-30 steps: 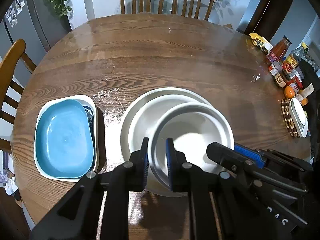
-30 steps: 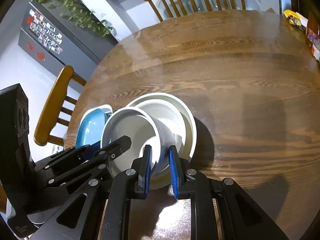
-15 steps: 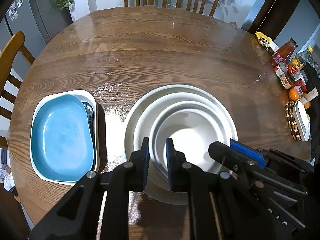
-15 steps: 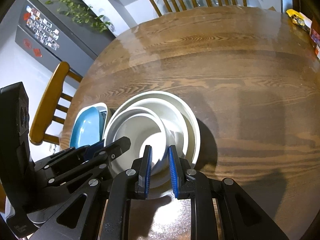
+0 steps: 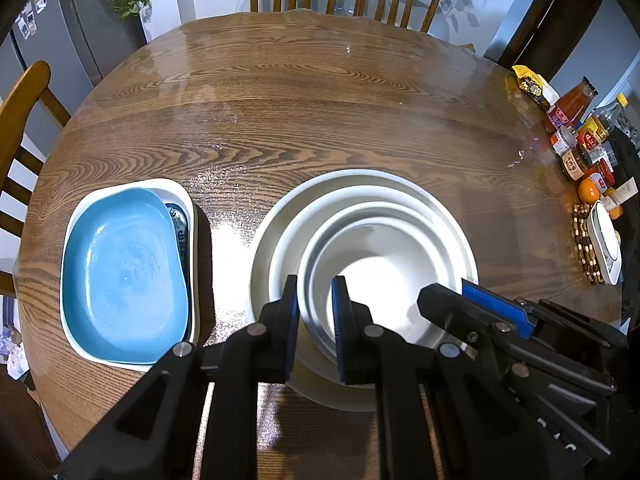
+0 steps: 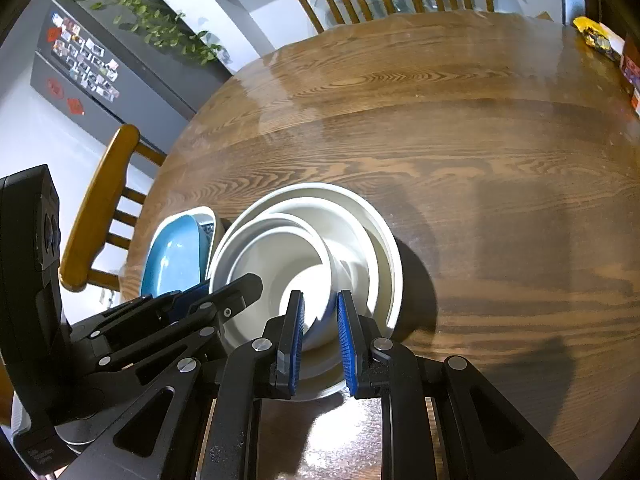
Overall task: Organize plates and bowls
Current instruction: 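Open the left gripper to release the white ramekin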
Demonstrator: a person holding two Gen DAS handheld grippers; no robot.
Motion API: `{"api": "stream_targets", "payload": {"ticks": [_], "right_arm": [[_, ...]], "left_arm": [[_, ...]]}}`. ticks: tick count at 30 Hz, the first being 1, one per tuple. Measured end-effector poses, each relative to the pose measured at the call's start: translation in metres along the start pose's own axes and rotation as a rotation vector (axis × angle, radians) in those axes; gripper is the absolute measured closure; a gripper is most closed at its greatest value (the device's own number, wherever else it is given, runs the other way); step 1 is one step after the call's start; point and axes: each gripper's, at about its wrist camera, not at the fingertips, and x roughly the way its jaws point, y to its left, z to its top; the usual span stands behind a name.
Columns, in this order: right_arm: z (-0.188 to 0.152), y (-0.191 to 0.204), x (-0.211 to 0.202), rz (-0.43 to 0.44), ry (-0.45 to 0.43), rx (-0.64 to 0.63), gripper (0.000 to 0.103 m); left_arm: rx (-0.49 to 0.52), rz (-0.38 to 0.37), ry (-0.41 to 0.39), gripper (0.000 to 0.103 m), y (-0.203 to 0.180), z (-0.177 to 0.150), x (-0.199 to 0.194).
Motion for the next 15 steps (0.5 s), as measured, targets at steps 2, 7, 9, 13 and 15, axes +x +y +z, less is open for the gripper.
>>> {"api": "stream_targets", "payload": {"ticks": [2, 7, 9, 13, 15], "right_arm": [[0.0, 0.0, 0.0, -0.001, 0.0, 0.002, 0.083], [0.001, -0.003, -0.003, 0.001, -0.013, 0.006, 0.082], [0.0, -0.002, -0.005, -0.005, -0.017, 0.002, 0.082], [-0.001, -0.004, -0.008, 0.004, -0.023, 0.008, 0.082], [-0.001, -0.004, -0.01, 0.003, -0.028, 0.007, 0.082]], "left_arm": [[-0.001, 0.003, 0.0, 0.09, 0.001, 0.0, 0.0], [0.003, 0.011, -0.02, 0.088, 0.001, 0.001, -0.007], [0.002, 0.012, -0.023, 0.087, 0.0, 0.0, -0.008], [0.004, 0.014, -0.032, 0.082, 0.0, -0.001, -0.011], [0.007, 0.014, -0.039, 0.08, 0.0, 0.0, -0.014]]}}
